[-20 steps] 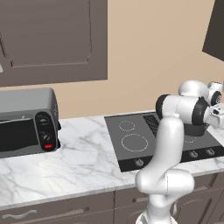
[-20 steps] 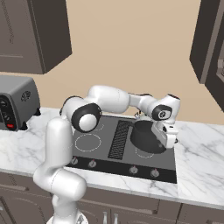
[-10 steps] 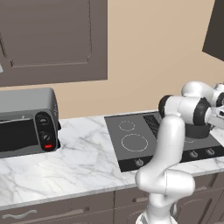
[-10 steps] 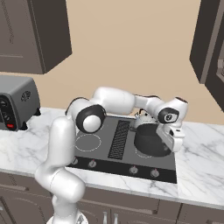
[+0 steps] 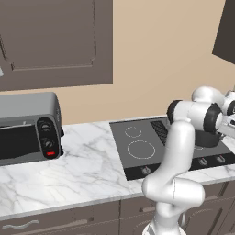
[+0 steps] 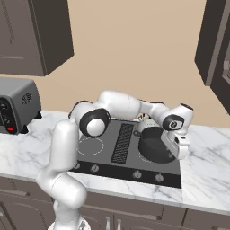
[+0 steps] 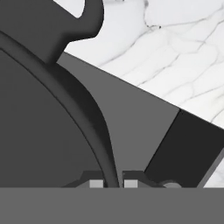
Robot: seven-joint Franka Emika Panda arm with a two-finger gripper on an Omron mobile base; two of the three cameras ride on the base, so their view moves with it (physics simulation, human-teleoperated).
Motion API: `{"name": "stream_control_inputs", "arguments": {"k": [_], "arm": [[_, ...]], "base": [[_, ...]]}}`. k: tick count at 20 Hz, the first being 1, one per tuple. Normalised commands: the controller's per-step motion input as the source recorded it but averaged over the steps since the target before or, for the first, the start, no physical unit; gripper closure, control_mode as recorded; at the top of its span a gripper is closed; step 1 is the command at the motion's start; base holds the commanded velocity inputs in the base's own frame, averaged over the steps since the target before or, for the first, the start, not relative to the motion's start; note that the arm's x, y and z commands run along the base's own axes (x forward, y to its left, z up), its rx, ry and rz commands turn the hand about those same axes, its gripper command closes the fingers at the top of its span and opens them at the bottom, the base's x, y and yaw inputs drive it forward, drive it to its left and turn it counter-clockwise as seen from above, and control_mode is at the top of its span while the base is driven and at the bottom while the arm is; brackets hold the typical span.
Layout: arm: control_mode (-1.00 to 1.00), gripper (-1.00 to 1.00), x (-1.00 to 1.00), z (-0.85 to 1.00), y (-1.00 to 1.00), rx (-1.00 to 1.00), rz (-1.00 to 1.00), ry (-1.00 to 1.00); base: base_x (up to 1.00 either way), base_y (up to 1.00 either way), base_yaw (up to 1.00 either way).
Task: Pick the kettle from the cabinet and place it on a stove burner. Then pick the pot from the counter and place it on another stove burner. Finally, turn both burners on.
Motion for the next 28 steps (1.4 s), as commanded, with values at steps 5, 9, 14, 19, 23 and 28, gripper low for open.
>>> {"name": "stream_control_inputs", "arguments": {"k": [5,9,14,19,23,28], "arm": [[-1.0,1.0,-0.07,-0.08,0.06,-0.01,0.0,-0.04],[-1.0,1.0,-0.11,0.0,0.31,-0.08,0.02,-0.06],[-1.0,1.0,-0.09,0.0,0.47,-0.07,0.06,-0.09],[-1.0,1.0,-0.01,0.0,0.47,-0.05,0.07,-0.05],[-1.0,-1.0,0.0,0.0,0.32,-0.03,0.04,-0.03],[-1.0,-1.0,-0.05,0.0,0.02,0.0,0.0,-0.03]], "base": [[0.0,0.0,0.0],[0.0,0.0,0.0],[0.0,0.0,0.0],[0.0,0.0,0.0],[0.0,0.0,0.0],[0.0,0.0,0.0]]}}
